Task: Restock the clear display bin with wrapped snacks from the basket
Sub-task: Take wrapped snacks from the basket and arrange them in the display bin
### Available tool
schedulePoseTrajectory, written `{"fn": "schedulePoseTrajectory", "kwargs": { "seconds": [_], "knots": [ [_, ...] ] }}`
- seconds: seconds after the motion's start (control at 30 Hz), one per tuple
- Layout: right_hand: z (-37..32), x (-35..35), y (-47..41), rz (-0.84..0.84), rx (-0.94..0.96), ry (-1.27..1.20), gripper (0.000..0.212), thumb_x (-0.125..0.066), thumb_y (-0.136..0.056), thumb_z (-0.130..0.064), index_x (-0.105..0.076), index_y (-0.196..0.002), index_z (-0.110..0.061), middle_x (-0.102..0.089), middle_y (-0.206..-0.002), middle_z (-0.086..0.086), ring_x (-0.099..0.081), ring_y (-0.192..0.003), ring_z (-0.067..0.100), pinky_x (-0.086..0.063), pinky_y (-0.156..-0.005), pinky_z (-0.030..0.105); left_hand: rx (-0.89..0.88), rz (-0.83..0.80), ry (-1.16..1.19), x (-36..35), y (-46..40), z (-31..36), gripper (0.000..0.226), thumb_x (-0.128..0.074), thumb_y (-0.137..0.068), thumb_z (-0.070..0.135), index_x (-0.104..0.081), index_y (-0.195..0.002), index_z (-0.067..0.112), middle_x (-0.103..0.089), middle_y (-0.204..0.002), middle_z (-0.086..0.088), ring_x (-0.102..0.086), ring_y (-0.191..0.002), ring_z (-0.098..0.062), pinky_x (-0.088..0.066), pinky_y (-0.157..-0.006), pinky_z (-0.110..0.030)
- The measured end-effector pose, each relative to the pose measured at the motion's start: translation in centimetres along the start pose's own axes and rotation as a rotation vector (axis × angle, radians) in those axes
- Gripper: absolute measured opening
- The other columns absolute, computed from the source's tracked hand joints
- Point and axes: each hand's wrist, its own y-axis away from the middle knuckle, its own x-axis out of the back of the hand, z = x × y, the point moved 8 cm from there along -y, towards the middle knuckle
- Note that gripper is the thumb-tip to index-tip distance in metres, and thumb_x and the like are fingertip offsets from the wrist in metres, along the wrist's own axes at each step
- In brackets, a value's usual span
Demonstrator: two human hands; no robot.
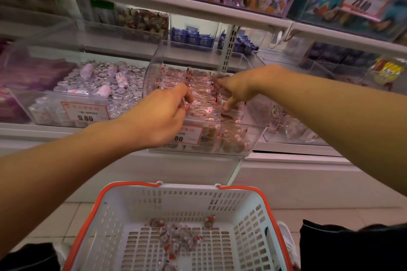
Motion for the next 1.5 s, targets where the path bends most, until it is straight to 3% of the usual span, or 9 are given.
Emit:
{"fn": "schedulePoseTrajectory", "kwargs": {
  "seconds": [0.17,0.37,0.73,0.87,1.03,1.17,1.3,1.43,1.5],
  "knots": [
    [-0.3,-0.6,0.6,0.042,0.028,0.102,0.052,-0.073,-0.086,-0.037,-0.055,-0.127,-0.01,-0.061,-0.11,0.003,-0.057,-0.096,0.023,-0.047,-0.081,0.034,-0.007,-0.001,-0.018,-0.1,-0.1,0.1,0.027,-0.04,-0.094,0.008,-0.053,-0.114,0.021,-0.063,-0.088,0.003,-0.058,-0.081,-0.012,-0.051,-0.074,-0.041],
    [0.0,-0.3,0.6,0.17,0.044,0.097,0.023,-0.071,-0.089,-0.021,-0.049,-0.081,-0.019,-0.055,-0.088,0.001,-0.051,-0.071,0.018,-0.041,-0.066,0.033,-0.014,0.001,-0.026,0.0,-0.1,0.2,0.028,-0.041,-0.093,0.007,-0.055,-0.113,0.02,-0.063,-0.089,0.003,-0.058,-0.084,-0.017,-0.05,-0.076,-0.042],
    [0.7,1.9,3.0,0.28,-0.02,-0.015,0.057,-0.081,-0.079,-0.03,-0.057,-0.126,-0.009,-0.066,-0.115,0.011,-0.063,-0.102,0.032,-0.053,-0.092,0.046,-0.063,0.095,-0.031,1.1,0.3,1.1,0.022,-0.052,-0.092,0.012,-0.059,-0.111,0.02,-0.062,-0.087,0.007,-0.059,-0.081,-0.009,-0.051,-0.074,-0.035],
    [-1.0,4.4,8.2,0.582,0.007,-0.134,0.044,-0.074,-0.087,-0.033,-0.062,-0.125,-0.016,-0.066,-0.119,0.006,-0.062,-0.106,0.027,-0.052,-0.091,0.043,-0.348,0.241,-0.202,3.1,2.2,3.7,0.013,-0.055,-0.088,0.03,-0.062,-0.094,0.021,-0.058,-0.074,0.009,-0.055,-0.068,-0.012,-0.052,-0.063,-0.037],
    [-8.4,0.4,15.6,1.149,0.241,-0.599,0.019,-0.059,-0.09,-0.032,-0.066,-0.079,-0.018,-0.064,-0.068,-0.005,-0.059,-0.061,0.019,-0.045,-0.055,0.031,-0.651,0.169,-0.348,-0.4,6.3,4.7,0.017,-0.058,-0.08,0.026,-0.058,-0.065,0.019,-0.056,-0.058,0.0,-0.056,-0.049,-0.028,-0.045,-0.044,-0.033],
    [-16.1,-12.9,8.5,0.584,0.199,-0.743,0.02,-0.057,-0.094,-0.028,-0.067,-0.081,-0.015,-0.069,-0.076,0.006,-0.064,-0.074,0.03,-0.048,-0.062,0.039,-0.298,-0.387,-0.565,-10.3,8.1,-2.9,0.018,-0.053,-0.083,0.034,-0.064,-0.082,0.02,-0.069,-0.087,-0.005,-0.065,-0.08,-0.03,-0.049,-0.063,-0.034],
    [-20.0,-29.5,5.1,0.018,0.059,-0.834,0.036,-0.059,-0.095,-0.029,-0.061,-0.127,-0.011,-0.063,-0.127,0.013,-0.059,-0.115,0.031,-0.049,-0.091,0.035,0.164,-0.867,-0.621,-18.3,14.1,-13.0,0.038,-0.059,-0.088,0.038,-0.062,-0.12,0.018,-0.058,-0.134,-0.006,-0.058,-0.115,-0.026,-0.046,-0.094,-0.031],
    [-20.9,-39.9,4.1,-0.236,-0.187,-0.903,0.098,-0.073,-0.083,-0.05,-0.017,-0.156,-0.016,-0.012,-0.163,0.01,-0.024,-0.144,0.039,-0.032,-0.115,0.05,0.553,-0.846,-0.363,-24.0,18.3,-19.0,0.056,-0.061,-0.088,0.045,-0.048,-0.132,0.012,-0.052,-0.136,-0.012,-0.053,-0.119,-0.03,-0.046,-0.097,-0.038],
    [-20.4,-42.2,3.0,-0.217,-0.38,-1.082,0.111,-0.082,-0.073,-0.052,-0.017,-0.155,-0.015,-0.017,-0.16,0.011,-0.029,-0.142,0.04,-0.033,-0.114,0.051,0.73,-0.723,-0.191,-26.5,19.7,-20.8,0.068,-0.065,-0.086,0.044,-0.04,-0.139,0.009,-0.046,-0.14,-0.014,-0.048,-0.125,-0.032,-0.042,-0.103,-0.041]
  ]
}}
